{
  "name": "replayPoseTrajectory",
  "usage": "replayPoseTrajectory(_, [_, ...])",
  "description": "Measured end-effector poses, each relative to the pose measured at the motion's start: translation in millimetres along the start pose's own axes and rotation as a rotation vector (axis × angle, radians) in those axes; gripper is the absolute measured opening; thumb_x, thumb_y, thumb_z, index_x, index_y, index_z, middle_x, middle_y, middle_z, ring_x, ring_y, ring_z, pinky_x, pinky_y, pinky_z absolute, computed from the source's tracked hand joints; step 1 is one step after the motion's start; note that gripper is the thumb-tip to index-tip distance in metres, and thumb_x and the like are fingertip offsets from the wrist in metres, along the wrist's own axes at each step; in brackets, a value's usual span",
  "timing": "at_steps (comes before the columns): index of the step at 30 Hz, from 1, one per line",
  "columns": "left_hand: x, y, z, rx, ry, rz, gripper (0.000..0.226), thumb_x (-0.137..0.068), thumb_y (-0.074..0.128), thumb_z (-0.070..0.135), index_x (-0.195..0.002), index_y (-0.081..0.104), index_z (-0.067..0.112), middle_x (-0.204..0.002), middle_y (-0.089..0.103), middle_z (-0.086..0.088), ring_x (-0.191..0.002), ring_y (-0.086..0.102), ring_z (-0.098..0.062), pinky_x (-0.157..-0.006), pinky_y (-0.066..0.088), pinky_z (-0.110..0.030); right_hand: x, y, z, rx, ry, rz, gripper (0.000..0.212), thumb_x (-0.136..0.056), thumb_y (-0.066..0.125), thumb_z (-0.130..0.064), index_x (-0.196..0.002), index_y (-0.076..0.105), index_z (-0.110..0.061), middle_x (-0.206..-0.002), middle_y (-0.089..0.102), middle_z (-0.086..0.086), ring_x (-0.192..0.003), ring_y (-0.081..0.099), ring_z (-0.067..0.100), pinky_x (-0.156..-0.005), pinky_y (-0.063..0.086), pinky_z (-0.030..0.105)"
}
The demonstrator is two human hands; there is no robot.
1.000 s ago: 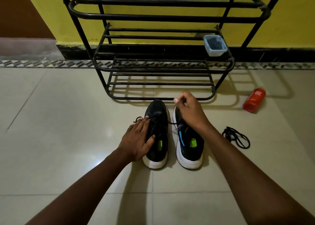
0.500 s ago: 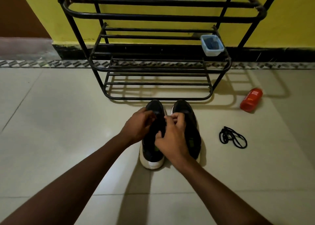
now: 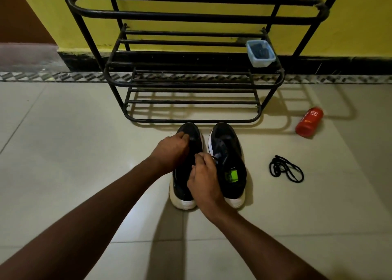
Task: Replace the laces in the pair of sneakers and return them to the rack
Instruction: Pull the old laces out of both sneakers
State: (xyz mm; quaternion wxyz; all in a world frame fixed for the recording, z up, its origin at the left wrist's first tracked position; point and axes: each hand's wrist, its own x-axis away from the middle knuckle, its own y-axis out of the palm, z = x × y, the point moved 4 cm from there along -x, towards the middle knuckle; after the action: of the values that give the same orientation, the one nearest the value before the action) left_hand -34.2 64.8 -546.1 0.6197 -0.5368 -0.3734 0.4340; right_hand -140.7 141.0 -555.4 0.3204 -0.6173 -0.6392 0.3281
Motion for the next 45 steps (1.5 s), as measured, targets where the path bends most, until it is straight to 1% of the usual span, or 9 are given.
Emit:
replayPoseTrajectory(7, [8.9,9.2,-31.4,1.275,-0.658,0.14,0.012,-0.095,0.055,-0.004,-0.096,0.052,0.008,-0.081,0.067,-0.009,-0.071,0.067,-0.014,-0.055,0.051,-0.021,3.0,9.6,1.2,0.039,0.021,0.037,0.051,-0.088,0.061,0.0,-0.138,0.052,0.001,-0.14,0.051,0.017,-0.129,0.052,0.033,-0.112,0.042,0.038])
replayPoseTrajectory(13, [-0.7,1.9,-27.4,0.619,-0.092,-0.091,0.015,-0.094,0.069,0.025,-0.1,0.07,0.012,-0.094,0.063,0.004,-0.086,0.06,-0.009,-0.07,0.043,-0.017,3.6,9.0,1.7,0.076,0.027,-0.003,0.062,-0.089,0.06,0.002,-0.148,0.041,0.001,-0.151,0.042,0.018,-0.14,0.041,0.033,-0.119,0.032,0.037])
replayPoseTrajectory(17, [-5.5,1.3,-29.0,0.406,-0.114,0.067,0.013,-0.093,0.068,0.026,-0.091,0.064,0.014,-0.095,0.058,-0.001,-0.091,0.055,-0.018,-0.07,0.047,-0.034,4.4,13.3,2.0,0.116,0.031,0.008,0.064,-0.084,0.064,0.004,-0.145,0.045,0.002,-0.145,0.048,0.02,-0.133,0.049,0.036,-0.114,0.04,0.041])
replayPoseTrajectory(23, [3.1,0.4,-41.7,1.357,-0.758,0.265,0.027,-0.107,0.046,0.029,-0.086,0.051,0.014,-0.074,0.051,0.001,-0.06,0.043,-0.014,-0.053,0.035,-0.027,6.0,13.0,2.0,0.095,0.054,0.034,0.062,-0.082,0.066,0.007,-0.141,0.049,0.005,-0.14,0.053,0.022,-0.127,0.054,0.037,-0.11,0.045,0.041])
replayPoseTrajectory(29, [-2.3,-10.6,-48.4,0.472,-0.243,0.014,0.02,-0.089,0.075,0.034,-0.078,0.064,0.021,-0.094,0.06,-0.006,-0.09,0.059,-0.02,-0.078,0.047,-0.035,5.7,11.1,-0.1,0.101,0.046,0.012,0.064,-0.087,0.063,0.003,-0.147,0.041,0.002,-0.147,0.047,0.02,-0.133,0.049,0.034,-0.114,0.041,0.039])
replayPoseTrajectory(34, [0.2,-25.7,-38.4,1.436,-0.551,0.257,0.023,-0.109,0.04,0.021,-0.087,0.043,0.016,-0.077,0.06,-0.003,-0.073,0.064,-0.014,-0.064,0.05,-0.02,5.8,10.5,-0.1,0.051,0.064,0.01,0.063,-0.088,0.06,0.005,-0.148,0.039,0.003,-0.148,0.045,0.021,-0.134,0.049,0.034,-0.114,0.04,0.037])
replayPoseTrajectory(38, [-2.6,-30.5,-44.5,0.823,-0.269,0.178,0.016,-0.104,0.053,0.03,-0.093,0.05,0.019,-0.076,0.052,0.008,-0.068,0.048,-0.002,-0.063,0.041,-0.019,5.6,8.8,4.4,-0.021,0.093,-0.023,0.05,-0.096,0.054,-0.008,-0.145,0.044,-0.001,-0.144,0.049,0.018,-0.13,0.051,0.028,-0.107,0.04,0.017])
replayPoseTrajectory(41, [-3.7,-21.1,-44.8,0.394,-0.018,0.004,0.013,-0.089,0.075,0.029,-0.094,0.066,0.02,-0.092,0.049,0.003,-0.086,0.053,-0.014,-0.075,0.049,-0.03,4.8,9.8,2.9,0.039,0.067,0.017,0.062,-0.087,0.062,0.001,-0.146,0.042,0.002,-0.146,0.048,0.02,-0.132,0.05,0.032,-0.113,0.041,0.034])
replayPoseTrajectory(45, [0.4,-19.5,-31.8,0.124,-0.041,0.037,0.012,-0.089,0.072,0.026,-0.095,0.069,0.016,-0.105,0.039,-0.006,-0.104,0.047,-0.026,-0.085,0.048,-0.042,4.4,11.1,1.6,0.088,0.065,0.031,0.064,-0.082,0.064,0.008,-0.143,0.045,0.005,-0.143,0.05,0.022,-0.129,0.053,0.036,-0.112,0.042,0.037])
